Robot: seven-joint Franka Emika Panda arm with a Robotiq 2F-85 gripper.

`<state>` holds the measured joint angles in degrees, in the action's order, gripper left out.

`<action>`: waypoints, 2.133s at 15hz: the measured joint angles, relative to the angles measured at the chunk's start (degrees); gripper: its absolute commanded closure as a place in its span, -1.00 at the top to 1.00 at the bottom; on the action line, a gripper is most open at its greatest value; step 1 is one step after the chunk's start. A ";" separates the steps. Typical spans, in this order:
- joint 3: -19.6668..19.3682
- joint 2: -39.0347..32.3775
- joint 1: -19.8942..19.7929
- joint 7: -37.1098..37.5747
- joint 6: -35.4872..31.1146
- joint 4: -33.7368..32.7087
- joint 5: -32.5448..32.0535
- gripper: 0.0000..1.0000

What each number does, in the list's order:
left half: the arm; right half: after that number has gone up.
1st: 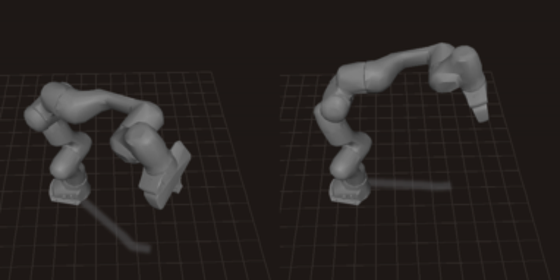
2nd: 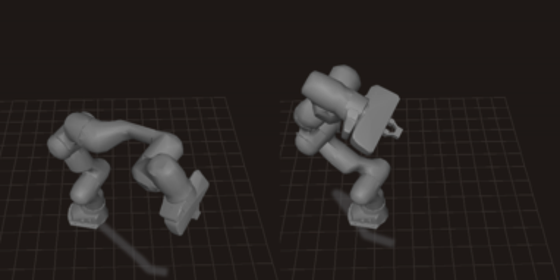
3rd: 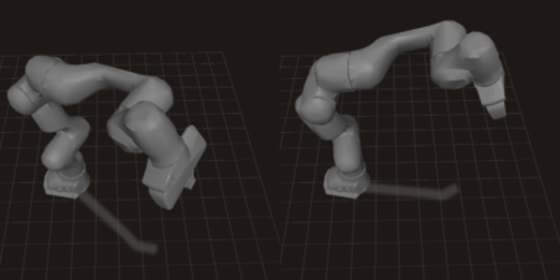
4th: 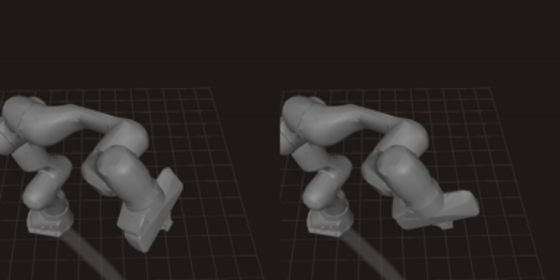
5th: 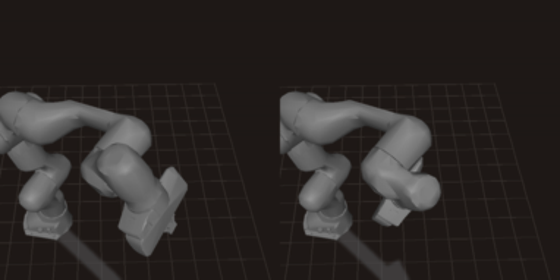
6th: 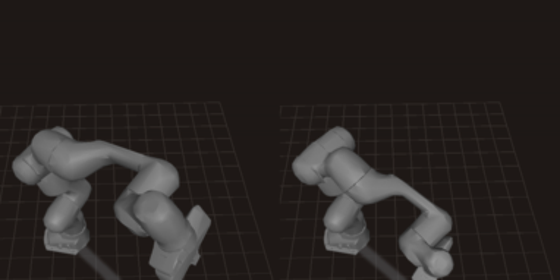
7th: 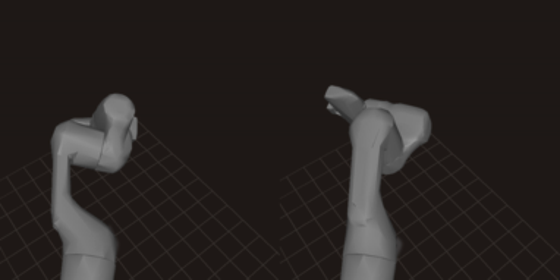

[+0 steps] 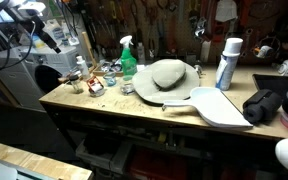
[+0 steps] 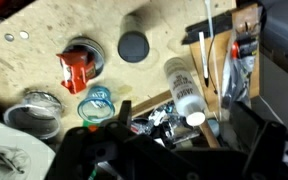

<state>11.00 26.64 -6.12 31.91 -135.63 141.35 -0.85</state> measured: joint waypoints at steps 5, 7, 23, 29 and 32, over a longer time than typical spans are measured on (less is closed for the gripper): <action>-0.04 -6.21 -0.90 1.75 -3.51 -4.91 -0.06 1.00; -0.31 -6.35 -0.57 1.73 -4.59 -4.91 -0.03 1.00; -1.26 -21.21 0.90 -8.34 -35.78 -10.74 -8.37 1.00; -0.96 -21.36 0.88 -8.34 -35.80 -10.98 -8.46 1.00; -0.96 -21.38 0.88 -8.34 -35.81 -10.99 -8.45 1.00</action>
<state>10.03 5.26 -5.24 23.57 -171.44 130.37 -9.30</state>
